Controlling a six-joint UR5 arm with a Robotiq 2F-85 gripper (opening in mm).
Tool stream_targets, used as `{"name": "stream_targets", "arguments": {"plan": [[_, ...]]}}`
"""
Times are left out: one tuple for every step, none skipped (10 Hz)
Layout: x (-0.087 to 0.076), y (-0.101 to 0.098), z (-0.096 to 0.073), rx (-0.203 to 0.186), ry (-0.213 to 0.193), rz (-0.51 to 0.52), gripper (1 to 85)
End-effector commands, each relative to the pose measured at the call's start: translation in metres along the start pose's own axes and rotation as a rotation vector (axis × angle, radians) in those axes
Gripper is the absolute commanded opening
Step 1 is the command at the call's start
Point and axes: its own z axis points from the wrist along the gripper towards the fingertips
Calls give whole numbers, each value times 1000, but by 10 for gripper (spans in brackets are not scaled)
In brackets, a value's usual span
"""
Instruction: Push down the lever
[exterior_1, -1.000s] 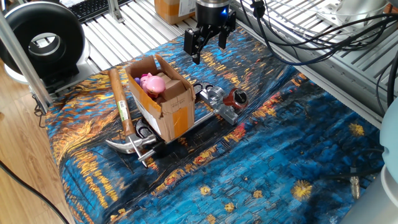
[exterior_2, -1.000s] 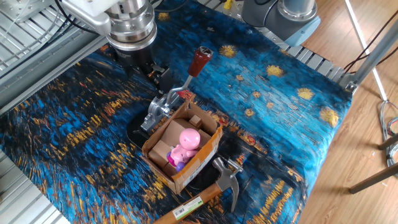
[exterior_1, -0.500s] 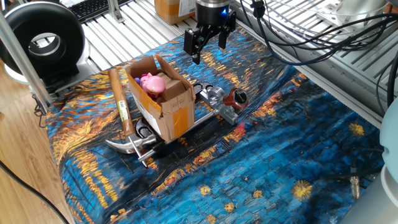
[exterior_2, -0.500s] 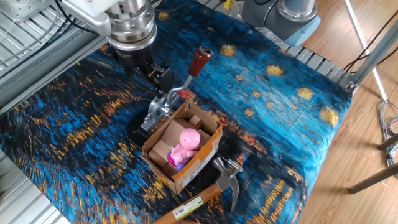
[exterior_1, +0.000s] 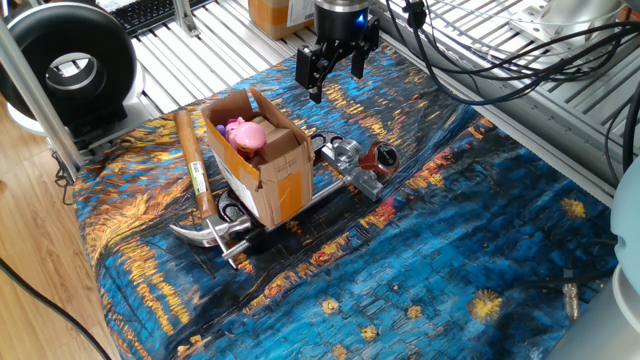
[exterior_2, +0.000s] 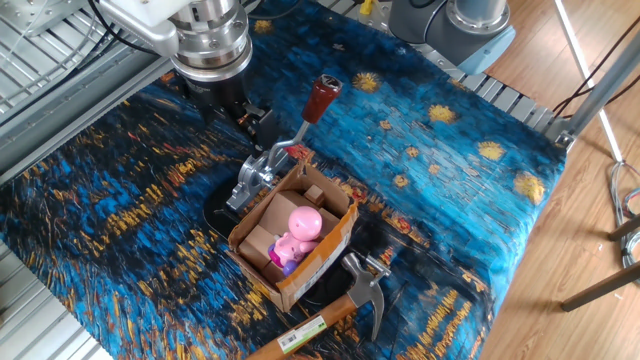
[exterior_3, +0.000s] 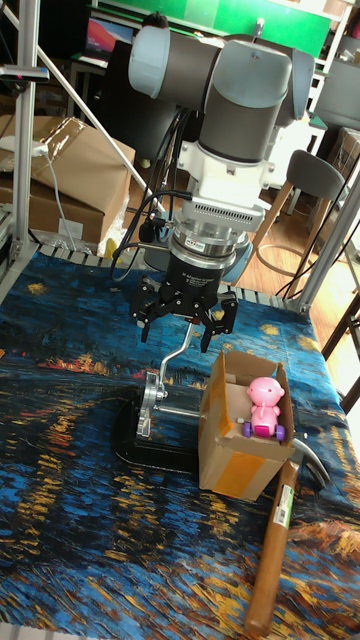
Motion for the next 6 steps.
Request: {"name": "stream_targets", "arguments": {"plan": [[-16, -5, -1, 25, -64, 139, 17], [-17, -4, 0, 33, -66, 143, 17], [-18, -3, 1, 38, -69, 149, 17], [-18, -3, 1, 38, -69, 149, 17], [-18, -3, 1, 40, -69, 148, 17], [-18, -3, 1, 40, -69, 146, 17]]}}
